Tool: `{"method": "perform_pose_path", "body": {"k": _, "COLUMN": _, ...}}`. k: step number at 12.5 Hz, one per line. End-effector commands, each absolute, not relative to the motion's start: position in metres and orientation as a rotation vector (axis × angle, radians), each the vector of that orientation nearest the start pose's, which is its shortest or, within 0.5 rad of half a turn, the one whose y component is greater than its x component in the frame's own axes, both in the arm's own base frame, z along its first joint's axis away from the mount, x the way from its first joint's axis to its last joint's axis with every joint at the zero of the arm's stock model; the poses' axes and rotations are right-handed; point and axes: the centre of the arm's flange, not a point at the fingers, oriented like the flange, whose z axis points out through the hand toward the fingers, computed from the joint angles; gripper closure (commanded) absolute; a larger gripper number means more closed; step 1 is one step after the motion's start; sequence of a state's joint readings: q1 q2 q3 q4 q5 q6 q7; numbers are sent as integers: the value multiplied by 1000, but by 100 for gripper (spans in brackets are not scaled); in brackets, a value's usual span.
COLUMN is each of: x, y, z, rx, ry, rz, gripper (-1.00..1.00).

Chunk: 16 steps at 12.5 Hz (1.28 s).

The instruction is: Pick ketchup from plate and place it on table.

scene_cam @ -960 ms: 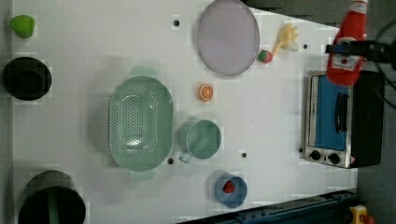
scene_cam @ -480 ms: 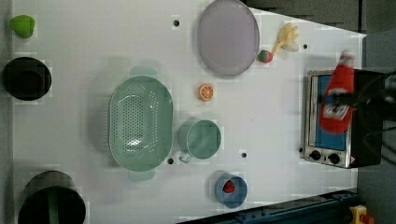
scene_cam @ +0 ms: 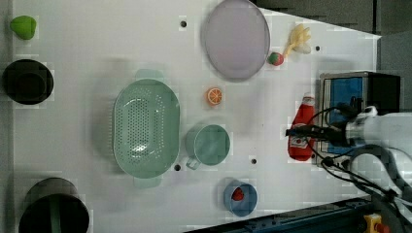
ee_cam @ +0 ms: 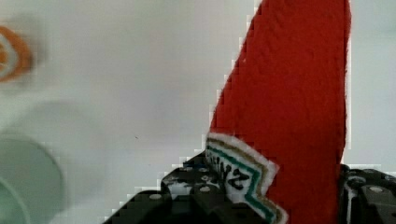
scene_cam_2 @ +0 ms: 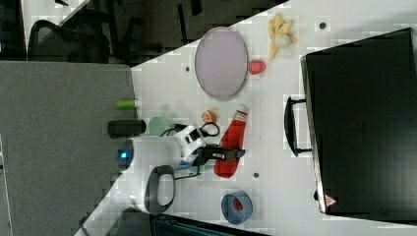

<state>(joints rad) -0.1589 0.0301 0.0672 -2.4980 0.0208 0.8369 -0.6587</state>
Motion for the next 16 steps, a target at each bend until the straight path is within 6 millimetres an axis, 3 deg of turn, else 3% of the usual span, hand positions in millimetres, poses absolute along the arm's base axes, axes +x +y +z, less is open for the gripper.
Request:
{"method": "perform_pose_path", "body": {"k": 1, "x": 470, "y": -44, "z": 251, "rx": -3093, "ry": 437, "rz": 109, "gripper": -18}}
{"method": "perform_pose_path", "body": {"k": 2, "x": 470, "y": -44, "z": 236, "rx": -3091, "ry": 437, "rz": 122, "gripper": -24}}
{"method": "perform_pose_path", "body": {"k": 4, "x": 470, "y": -44, "z": 211, "rx": -3088, "ry": 438, "rz": 113, "gripper": -65}}
{"method": "perform_pose_path", "body": {"k": 6, "x": 476, "y": -42, "z": 212, "rx": -3087, "ry": 432, "rz": 44, "gripper": -99}}
{"method": "perform_pose_path", "body": {"k": 8, "x": 483, "y": -41, "z": 232, "rx": -3077, "ry": 506, "rz": -4, "gripper": -100}}
{"method": "perform_pose_path", "body": {"k": 11, "x": 493, "y": -38, "z": 301, "rx": -3033, "ry": 710, "rz": -105, "gripper": -100}}
{"method": "perform_pose_path", "body": {"k": 13, "x": 498, "y": -34, "z": 366, "rx": -2972, "ry": 886, "rz": -204, "gripper": -100}}
{"method": "perform_pose_path", "body": {"k": 16, "x": 488, "y": -29, "z": 453, "rx": -2886, "ry": 1157, "rz": -169, "gripper": -100}}
